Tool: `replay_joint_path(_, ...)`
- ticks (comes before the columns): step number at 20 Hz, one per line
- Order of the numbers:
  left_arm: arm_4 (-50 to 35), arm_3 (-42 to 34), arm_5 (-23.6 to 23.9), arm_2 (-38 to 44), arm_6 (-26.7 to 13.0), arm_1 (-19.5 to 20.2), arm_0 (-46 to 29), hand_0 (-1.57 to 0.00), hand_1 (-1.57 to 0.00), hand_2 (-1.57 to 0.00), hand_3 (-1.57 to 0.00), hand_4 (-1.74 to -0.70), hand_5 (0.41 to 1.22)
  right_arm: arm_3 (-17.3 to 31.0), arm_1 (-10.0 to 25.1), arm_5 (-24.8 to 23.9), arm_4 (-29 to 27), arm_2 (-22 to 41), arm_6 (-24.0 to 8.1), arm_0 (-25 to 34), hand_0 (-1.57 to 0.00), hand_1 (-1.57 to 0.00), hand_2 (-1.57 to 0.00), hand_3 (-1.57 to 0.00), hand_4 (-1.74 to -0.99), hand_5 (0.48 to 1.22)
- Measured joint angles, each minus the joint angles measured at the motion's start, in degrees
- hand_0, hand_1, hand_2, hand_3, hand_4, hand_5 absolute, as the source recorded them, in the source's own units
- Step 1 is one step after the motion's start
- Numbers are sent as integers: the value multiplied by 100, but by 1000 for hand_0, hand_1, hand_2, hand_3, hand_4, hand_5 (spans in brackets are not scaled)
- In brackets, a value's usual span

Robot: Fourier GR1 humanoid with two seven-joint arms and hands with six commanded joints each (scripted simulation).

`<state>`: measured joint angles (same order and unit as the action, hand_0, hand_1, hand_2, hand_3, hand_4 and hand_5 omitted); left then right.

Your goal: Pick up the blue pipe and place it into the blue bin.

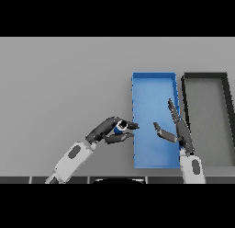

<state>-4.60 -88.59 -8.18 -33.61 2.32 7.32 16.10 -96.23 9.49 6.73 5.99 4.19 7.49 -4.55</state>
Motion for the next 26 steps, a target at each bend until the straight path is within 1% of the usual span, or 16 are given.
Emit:
replay_joint_path(1, 45, 0, -12, -6, -58, -7, 49, -1570, -1570, -1570, -1496, -1741, 1220, -94, 38, 191, -308, -73, 91, 50, 1, 1, 1, 1, -1195, 608)
replay_joint_path(2, 43, -22, -19, 13, -85, -1, 38, -1570, -1570, -1570, -1497, -1741, 1220, -232, 125, 569, -843, -152, 70, 125, 1, 1, 1, 1, -1212, 589)
replay_joint_path(5, 93, 81, -44, 42, -62, -57, 33, -1571, -1571, -1571, -1494, -1741, 1221, -640, 629, 1437, -1766, -146, -294, 397, 1, 1, 1, 1, -1282, 537)
replay_joint_path(7, 121, -10, -132, -9, -7, -13, -44, -1571, -1571, -1571, -1491, -1741, 1221, -1068, 917, 1827, -2159, 47, -690, 555, 1, 1, 1, 1, -1314, 500)
replay_joint_path(8, 118, -9, -111, 25, -40, -64, 14, -1571, -1571, -1571, -1489, -1741, 1221, -1242, 1101, 1945, -2466, 66, -1004, 691, 1, 1, 1, 1, -1319, 501)
replay_joint_path(10, 125, -40, -140, 57, -50, -42, 13, -1571, -1571, -1571, -1487, -1741, 1221, -1420, 1225, 2080, -2645, 278, -1416, 1005, 1, 1, 1, 1, -1306, 502)
replay_joint_path(12, 163, 9, -127, 102, -76, -63, 24, -1571, -1571, -1571, -1485, -1741, 1221, -1511, 1211, 2200, -2770, 554, -1782, 1314, 1, 1, 1, 1, -1314, 510)
replay_joint_path(13, 197, -22, -157, 56, -24, -60, -52, -1571, -1571, -1571, -1484, -1741, 1221, -1479, 1253, 2323, -2775, 625, -1821, 1464, 1, 1, 1, 1, -1311, 517)
replay_joint_path(14, 185, 7, -184, 94, -77, -77, 18, -1571, -1571, -1571, -1484, -1741, 1221, -1540, 1230, 2400, -2664, 781, -1867, 1597, 1, 1, 1, 1, -1306, 521)
replay_joint_path(16, 183, 2, -234, 92, -24, -104, -17, -1571, -1571, -1571, -1486, -1741, 1221, -1404, 1079, 2510, -2370, 1048, -1952, 1868, 1, 1, 1, 1, -1276, 527)
replay_joint_path(19, 173, 1, -317, 137, 29, -117, 7, -1571, -1571, -1571, -1516, -1741, 1221, -1274, 954, 2600, -2442, 1219, -2146, 2226, 1, 1, 1, 1, -1232, 531)
replay_joint_path(20, 135, 26, -371, 139, 36, -163, 31, -1571, -1571, -1571, -1525, -1741, 1221, -1226, 827, 2628, -2387, 1364, -2229, 2307, 1, 1, 1, 1, -1230, 532)
replay_joint_path(22, 114, 80, -448, 147, 36, -187, -1, -1571, -1571, -1571, -1536, -1741, 1221, -1076, 722, 2677, -2407, 1459, -2388, 2599, 1, 1, 1, 1, -1225, 529)
replay_joint_path(24, 180, -26, -442, 139, 31, -153, -44, -1571, -1571, -1571, -1538, -1741, 1221, -888, 500, 2677, -2273, 1604, -2452, 2844, 1, 1, 1, 1, -1219, 511)
replay_joint_path(25, 242, -62, -450, 159, 130, -89, -58, -1571, -1571, -1571, -1540, -1740, 1221, -795, 464, 2723, -2253, 1615, -2419, 2890, 1, 1, 1, 1, -1218, 508)
replay_joint_path(26, 304, -13, -432, 168, 67, -111, -17, -1571, -1571, -1571, -1535, -1737, 1221, -702, 376, 2745, -2266, 1645, -2430, 3008, 1, -12, -29, -2, -1222, 506)
